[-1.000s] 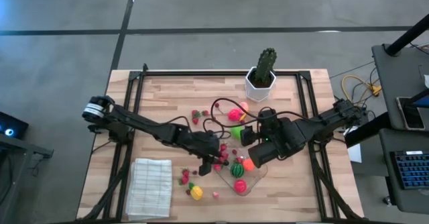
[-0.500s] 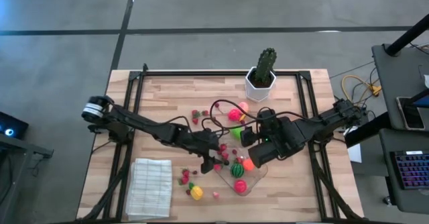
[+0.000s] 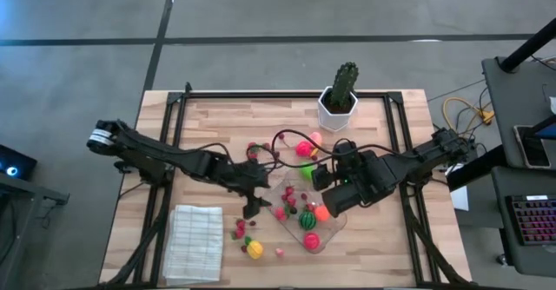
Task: Pick and placing Produce into tupperware
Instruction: Put the green melon into the transparent bin
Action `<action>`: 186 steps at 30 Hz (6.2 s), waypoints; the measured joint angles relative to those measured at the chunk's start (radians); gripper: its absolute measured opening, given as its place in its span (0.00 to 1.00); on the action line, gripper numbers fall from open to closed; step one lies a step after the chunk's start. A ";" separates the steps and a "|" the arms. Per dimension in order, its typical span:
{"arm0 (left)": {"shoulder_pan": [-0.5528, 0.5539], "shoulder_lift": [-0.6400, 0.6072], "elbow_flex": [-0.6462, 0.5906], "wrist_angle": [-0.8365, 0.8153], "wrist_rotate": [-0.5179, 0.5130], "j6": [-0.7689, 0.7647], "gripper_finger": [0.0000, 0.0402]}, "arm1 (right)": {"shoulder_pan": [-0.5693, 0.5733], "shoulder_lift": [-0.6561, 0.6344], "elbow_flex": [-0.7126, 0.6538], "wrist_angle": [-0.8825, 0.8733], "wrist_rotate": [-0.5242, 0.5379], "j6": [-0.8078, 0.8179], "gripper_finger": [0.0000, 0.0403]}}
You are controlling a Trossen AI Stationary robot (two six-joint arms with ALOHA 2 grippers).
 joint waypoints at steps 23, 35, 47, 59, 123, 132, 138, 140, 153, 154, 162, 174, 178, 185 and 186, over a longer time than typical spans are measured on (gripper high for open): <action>0.025 -0.307 -0.249 -0.236 -0.040 -0.113 0.68 | 0.007 -0.028 -0.037 0.015 -0.091 -0.142 0.81; 0.033 -0.359 -0.300 -0.233 -0.014 -0.134 0.68 | 0.007 -0.340 -0.483 0.410 -0.127 -0.177 0.81; 0.034 -0.450 -0.309 -0.250 -0.013 -0.162 0.68 | -0.048 -0.425 -0.735 1.136 -0.120 -0.366 0.81; 0.042 -0.476 -0.328 -0.261 -0.016 -0.161 0.68 | -0.246 -0.415 -0.767 0.654 -0.390 -0.023 0.81; 0.042 -0.479 -0.352 -0.292 -0.016 -0.153 0.68 | -0.487 0.217 -0.510 0.767 -0.669 -0.472 0.81; 0.042 -0.479 -0.352 -0.291 -0.017 -0.159 0.68 | -0.512 0.233 -0.510 0.807 -0.749 -0.490 0.78; 0.042 -0.479 -0.352 -0.291 -0.017 -0.160 0.68 | -0.512 0.233 -0.510 0.806 -0.758 -0.490 0.67; 0.042 -0.479 -0.352 -0.291 -0.017 -0.160 0.68 | -0.512 0.233 -0.510 0.804 -0.758 -0.490 0.63; 0.042 -0.479 -0.353 -0.291 -0.017 -0.160 0.68 | -0.511 0.217 -0.512 0.787 -0.743 -0.482 0.55; 0.042 -0.479 -0.353 -0.291 -0.017 -0.160 0.68 | -0.509 0.209 -0.514 0.779 -0.733 -0.479 0.55; 0.042 -0.479 -0.353 -0.289 -0.017 -0.159 0.68 | -0.493 0.042 -0.513 0.782 -0.676 -0.431 0.55; 0.042 -0.479 -0.354 -0.277 -0.018 -0.159 0.68 | -0.294 -0.201 -0.415 0.850 -0.644 -0.503 0.55; 0.042 -0.479 -0.354 -0.271 -0.018 -0.159 0.68 | -0.211 -0.163 -0.392 0.849 -0.653 -0.504 0.55; 0.042 -0.479 -0.353 -0.256 -0.018 -0.159 0.68 | -0.108 -0.015 -0.357 0.850 -0.659 -0.483 0.55; 0.042 -0.479 -0.354 -0.256 -0.017 -0.159 0.68 | -0.103 0.010 -0.353 0.846 -0.658 -0.483 0.55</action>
